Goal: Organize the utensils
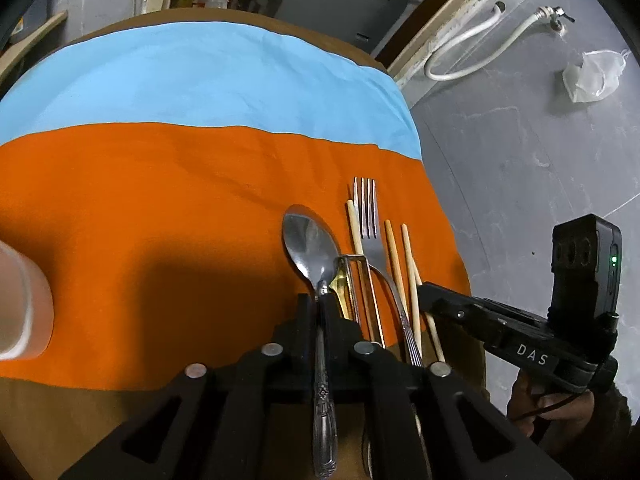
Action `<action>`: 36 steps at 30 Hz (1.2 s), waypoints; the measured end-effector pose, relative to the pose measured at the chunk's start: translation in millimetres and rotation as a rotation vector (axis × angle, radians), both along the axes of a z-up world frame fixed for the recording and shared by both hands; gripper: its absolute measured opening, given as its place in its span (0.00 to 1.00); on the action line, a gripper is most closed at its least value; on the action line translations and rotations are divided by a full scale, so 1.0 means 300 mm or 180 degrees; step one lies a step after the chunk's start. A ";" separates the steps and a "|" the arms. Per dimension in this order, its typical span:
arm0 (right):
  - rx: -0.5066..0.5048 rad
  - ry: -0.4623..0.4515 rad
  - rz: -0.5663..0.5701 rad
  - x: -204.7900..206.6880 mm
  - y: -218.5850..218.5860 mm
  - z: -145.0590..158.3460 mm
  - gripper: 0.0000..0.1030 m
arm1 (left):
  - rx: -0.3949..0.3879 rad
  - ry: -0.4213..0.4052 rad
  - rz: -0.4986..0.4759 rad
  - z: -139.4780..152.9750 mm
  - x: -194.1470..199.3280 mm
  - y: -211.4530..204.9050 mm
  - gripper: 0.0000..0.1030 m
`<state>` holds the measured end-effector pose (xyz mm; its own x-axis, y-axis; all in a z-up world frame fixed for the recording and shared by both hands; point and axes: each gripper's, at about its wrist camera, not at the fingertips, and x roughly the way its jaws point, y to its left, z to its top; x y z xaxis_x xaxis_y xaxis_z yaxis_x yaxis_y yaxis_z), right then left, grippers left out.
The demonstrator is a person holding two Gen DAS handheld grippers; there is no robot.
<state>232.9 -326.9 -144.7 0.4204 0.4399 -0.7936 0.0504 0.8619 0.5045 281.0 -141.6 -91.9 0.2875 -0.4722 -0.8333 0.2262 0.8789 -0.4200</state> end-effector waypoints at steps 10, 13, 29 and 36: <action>-0.0145 0.0119 0.0076 0.020 0.024 0.001 0.06 | -0.0116 0.0271 -0.0091 -0.028 0.058 -0.005 0.21; -0.0233 0.0143 0.0084 0.027 0.036 0.008 0.06 | -0.0095 0.0289 -0.0124 -0.024 0.059 -0.009 0.21; -0.0264 0.0212 0.0020 0.030 0.029 0.006 0.06 | 0.0033 0.0401 -0.0428 -0.026 0.081 -0.047 0.13; -0.0467 0.0391 0.0127 0.061 0.053 0.017 0.06 | -0.0048 0.0507 -0.0392 -0.027 0.075 -0.054 0.05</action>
